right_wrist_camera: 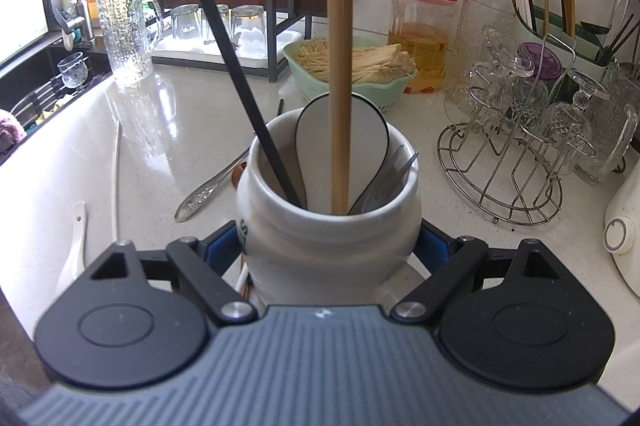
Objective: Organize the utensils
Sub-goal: 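Lower the wooden chopstick into the mug and open the left tool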
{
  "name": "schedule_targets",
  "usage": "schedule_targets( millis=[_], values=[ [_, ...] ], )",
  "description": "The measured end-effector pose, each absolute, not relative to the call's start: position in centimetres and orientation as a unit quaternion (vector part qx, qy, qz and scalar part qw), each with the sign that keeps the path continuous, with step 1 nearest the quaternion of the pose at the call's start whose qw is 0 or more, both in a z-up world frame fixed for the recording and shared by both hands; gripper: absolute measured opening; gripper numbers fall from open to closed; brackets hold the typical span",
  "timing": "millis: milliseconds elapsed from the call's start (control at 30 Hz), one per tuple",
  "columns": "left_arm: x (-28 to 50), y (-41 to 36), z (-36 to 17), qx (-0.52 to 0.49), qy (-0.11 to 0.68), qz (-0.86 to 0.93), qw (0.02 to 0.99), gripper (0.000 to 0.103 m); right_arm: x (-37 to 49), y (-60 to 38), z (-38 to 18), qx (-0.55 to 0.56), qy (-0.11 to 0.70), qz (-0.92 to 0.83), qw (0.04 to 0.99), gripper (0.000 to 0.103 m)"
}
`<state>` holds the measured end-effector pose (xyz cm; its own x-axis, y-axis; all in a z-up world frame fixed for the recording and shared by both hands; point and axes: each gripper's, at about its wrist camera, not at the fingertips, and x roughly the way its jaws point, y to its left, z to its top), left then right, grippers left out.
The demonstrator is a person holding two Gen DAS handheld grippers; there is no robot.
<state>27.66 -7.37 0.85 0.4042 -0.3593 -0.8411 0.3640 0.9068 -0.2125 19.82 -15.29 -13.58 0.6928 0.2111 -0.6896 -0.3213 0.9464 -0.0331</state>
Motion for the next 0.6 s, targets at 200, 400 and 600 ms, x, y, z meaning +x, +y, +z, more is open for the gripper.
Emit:
schedule_targets(
  millis=[200,400,600],
  values=[
    [28.0,-7.4,0.6,-0.005,0.503,-0.218,0.836,0.007,19.8,-15.3,-13.6,-0.076,0.363,0.145,0.917,0.092],
    [27.7,-7.3,1.1,-0.011,0.501,-0.224,0.836,0.011,19.7,-15.3,-13.7,-0.075,0.362,0.143,0.918,0.092],
    [26.4,-5.9,2.5,-0.028,0.487,-0.217,0.845,0.025,19.8,-15.2,-13.7,-0.073,0.361,0.14,0.919,0.092]
  ],
)
